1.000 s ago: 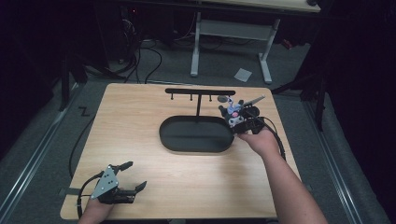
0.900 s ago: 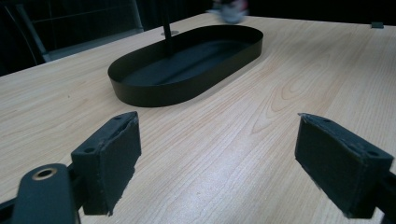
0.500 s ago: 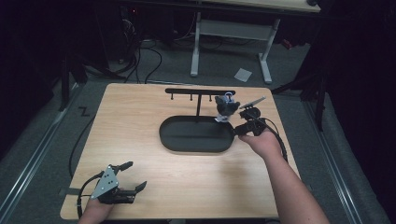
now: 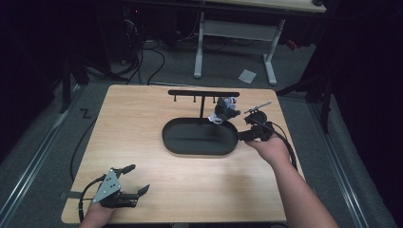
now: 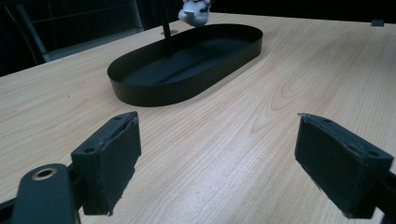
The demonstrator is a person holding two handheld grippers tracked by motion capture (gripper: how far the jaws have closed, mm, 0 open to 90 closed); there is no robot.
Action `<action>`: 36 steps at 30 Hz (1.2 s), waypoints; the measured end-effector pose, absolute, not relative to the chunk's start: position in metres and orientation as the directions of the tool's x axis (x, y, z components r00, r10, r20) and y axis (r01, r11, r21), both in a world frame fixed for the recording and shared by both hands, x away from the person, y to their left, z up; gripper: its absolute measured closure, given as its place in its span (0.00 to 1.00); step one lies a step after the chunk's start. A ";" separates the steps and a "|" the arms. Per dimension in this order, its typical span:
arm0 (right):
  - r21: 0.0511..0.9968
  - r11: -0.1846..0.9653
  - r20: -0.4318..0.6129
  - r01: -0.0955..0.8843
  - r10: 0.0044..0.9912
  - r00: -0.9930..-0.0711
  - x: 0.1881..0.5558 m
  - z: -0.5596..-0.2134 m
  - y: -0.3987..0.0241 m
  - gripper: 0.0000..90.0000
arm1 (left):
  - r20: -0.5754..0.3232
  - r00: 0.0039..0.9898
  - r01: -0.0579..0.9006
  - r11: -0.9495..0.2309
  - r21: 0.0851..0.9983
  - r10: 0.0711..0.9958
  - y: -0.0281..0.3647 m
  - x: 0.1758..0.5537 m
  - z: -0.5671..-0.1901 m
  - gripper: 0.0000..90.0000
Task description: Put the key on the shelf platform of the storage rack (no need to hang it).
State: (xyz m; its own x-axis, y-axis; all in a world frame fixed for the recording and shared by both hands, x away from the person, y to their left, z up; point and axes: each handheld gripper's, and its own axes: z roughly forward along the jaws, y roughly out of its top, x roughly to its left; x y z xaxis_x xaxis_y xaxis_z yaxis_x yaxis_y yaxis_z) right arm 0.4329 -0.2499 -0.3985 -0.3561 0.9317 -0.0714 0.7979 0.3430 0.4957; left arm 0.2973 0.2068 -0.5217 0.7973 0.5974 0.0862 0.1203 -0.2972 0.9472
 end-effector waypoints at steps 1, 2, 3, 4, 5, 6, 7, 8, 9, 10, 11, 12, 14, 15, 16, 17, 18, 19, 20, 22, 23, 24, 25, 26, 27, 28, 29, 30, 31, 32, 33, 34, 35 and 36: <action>0.506 0.342 -0.072 0.792 0.932 -0.356 0.431 -0.397 -0.250 0.38 | 0.088 0.797 0.119 -0.299 0.947 0.598 0.207 0.297 -0.522 0.17; 0.524 0.341 -0.068 0.780 0.930 -0.360 0.430 -0.397 -0.250 0.38 | 0.087 0.797 0.120 -0.298 0.947 0.598 0.207 0.297 -0.522 0.17; 0.524 0.341 -0.068 0.780 0.930 -0.360 0.430 -0.397 -0.250 0.38 | 0.087 0.797 0.120 -0.298 0.947 0.598 0.207 0.297 -0.522 0.17; 0.548 0.316 -0.035 0.775 0.934 -0.356 0.427 -0.397 -0.253 0.39 | 0.085 0.797 0.121 -0.297 0.947 0.598 0.207 0.297 -0.522 0.17; 0.550 0.307 -0.027 0.777 0.936 -0.350 0.426 -0.398 -0.254 0.39 | 0.085 0.797 0.121 -0.296 0.947 0.598 0.207 0.297 -0.522 0.17; 0.550 0.307 -0.027 0.777 0.936 -0.350 0.426 -0.398 -0.254 0.39 | 0.085 0.797 0.121 -0.296 0.947 0.598 0.207 0.297 -0.522 0.17; 0.549 0.317 -0.045 0.773 0.935 -0.351 0.423 -0.400 -0.254 0.36 | 0.085 0.796 0.121 -0.296 0.947 0.599 0.207 0.297 -0.522 0.17; 0.549 0.317 -0.045 0.773 0.935 -0.351 0.423 -0.400 -0.254 0.36 | 0.086 0.796 0.121 -0.297 0.947 0.599 0.207 0.297 -0.522 0.17; 0.583 0.319 -0.045 0.747 0.931 -0.362 0.418 -0.402 -0.255 0.36 | 0.086 0.796 0.121 -0.297 0.947 0.599 0.207 0.297 -0.522 0.17; 0.588 0.309 -0.029 0.747 0.932 -0.362 0.417 -0.403 -0.256 0.36 | 0.086 0.796 0.121 -0.297 0.947 0.599 0.207 0.297 -0.522 0.17; 0.589 0.298 -0.013 0.751 0.933 -0.360 0.415 -0.405 -0.256 0.36 | 0.086 0.796 0.122 -0.297 0.947 0.599 0.207 0.297 -0.522 0.17; 0.589 0.298 -0.013 0.751 0.933 -0.360 0.415 -0.405 -0.256 0.36 | 0.086 0.796 0.122 -0.297 0.947 0.599 0.207 0.297 -0.522 0.17; 0.606 0.300 -0.008 0.737 0.928 -0.372 0.409 -0.411 -0.258 0.36 | 0.086 0.796 0.122 -0.298 0.947 0.600 0.207 0.297 -0.522 0.17; 0.609 0.294 0.001 0.737 0.928 -0.372 0.407 -0.414 -0.259 0.34 | 0.087 0.795 0.122 -0.298 0.947 0.600 0.207 0.297 -0.522 0.17; 0.614 0.287 0.009 0.735 0.929 -0.371 0.405 -0.417 -0.260 0.33 | 0.087 0.795 0.122 -0.298 0.947 0.601 0.207 0.297 -0.522 0.17; 0.614 0.287 0.009 0.735 0.929 -0.371 0.405 -0.417 -0.260 0.33 | 0.087 0.795 0.122 -0.298 0.947 0.601 0.207 0.297 -0.522 0.17; 0.621 0.285 0.014 0.731 0.928 -0.373 0.401 -0.423 -0.261 0.32 | 0.089 0.794 0.121 -0.300 0.946 0.601 0.206 0.297 -0.522 0.17; 0.621 0.285 0.014 0.731 0.928 -0.373 0.401 -0.423 -0.261 0.32 | 0.089 0.794 0.121 -0.300 0.946 0.601 0.206 0.297 -0.522 0.17; 0.627 0.280 0.021 0.727 0.927 -0.375 0.396 -0.429 -0.262 0.30 | 0.089 0.794 0.122 -0.301 0.946 0.602 0.206 0.297 -0.522 0.17; 0.633 0.276 0.021 0.723 0.928 -0.373 0.390 -0.436 -0.263 0.30 | 0.089 0.793 0.122 -0.301 0.946 0.602 0.206 0.297 -0.522 0.17; 0.635 0.277 0.022 0.721 0.927 -0.375 0.388 -0.439 -0.264 0.30 | 0.090 0.793 0.122 -0.301 0.946 0.603 0.206 0.297 -0.522 0.17; 0.641 0.280 0.017 0.715 0.926 -0.378 0.386 -0.443 -0.264 0.30 | 0.090 0.792 0.122 -0.301 0.946 0.604 0.206 0.297 -0.522 0.17; 0.641 0.280 0.017 0.715 0.926 -0.378 0.386 -0.443 -0.264 0.30 | 0.090 0.792 0.122 -0.301 0.946 0.604 0.206 0.297 -0.522 0.17; 0.655 0.276 0.009 0.703 0.928 -0.372 0.379 -0.451 -0.264 0.30 | 0.090 0.792 0.123 -0.303 0.945 0.604 0.206 0.297 -0.522 0.17; 0.659 0.279 0.003 0.698 0.928 -0.374 0.376 -0.455 -0.263 0.30 | 0.091 0.792 0.124 -0.304 0.945 0.604 0.206 0.297 -0.522 0.17; 0.665 0.281 0.000 0.691 0.926 -0.377 0.372 -0.461 -0.262 0.30 | 0.091 0.792 0.124 -0.304 0.945 0.604 0.206 0.297 -0.522 0.17; 0.666 0.281 0.004 0.691 0.925 -0.380 0.368 -0.466 -0.261 0.30 | 0.091 0.792 0.124 -0.304 0.945 0.604 0.206 0.297 -0.522 0.17; 0.670 0.281 0.008 0.687 0.923 -0.385 0.365 -0.472 -0.261 0.30 | 0.091 0.791 0.124 -0.304 0.944 0.605 0.206 0.297 -0.522 0.17; 0.670 0.275 0.018 0.689 0.923 -0.385 0.362 -0.477 -0.260 0.30 | 0.091 0.791 0.124 -0.304 0.944 0.605 0.206 0.297 -0.522 0.17; 0.673 0.271 0.023 0.688 0.923 -0.385 0.359 -0.482 -0.260 0.29 | 0.091 0.791 0.125 -0.305 0.944 0.605 0.206 0.297 -0.522 0.17; 0.678 0.273 0.021 0.682 0.921 -0.390 0.356 -0.487 -0.259 0.29 | 0.091 0.791 0.125 -0.306 0.944 0.605 0.206 0.297 -0.522 0.17; 0.680 0.271 0.024 0.681 0.921 -0.390 0.352 -0.492 -0.258 0.29 | 0.092 0.791 0.124 -0.306 0.944 0.605 0.206 0.297 -0.522 0.17; 0.684 0.273 0.024 0.677 0.919 -0.394 0.349 -0.496 -0.257 0.29 | 0.092 0.791 0.124 -0.305 0.944 0.605 0.206 0.297 -0.522 0.17; 0.685 0.272 0.024 0.675 0.918 -0.395 0.346 -0.499 -0.256 0.28 | 0.092 0.791 0.124 -0.305 0.944 0.605 0.206 0.297 -0.522 0.17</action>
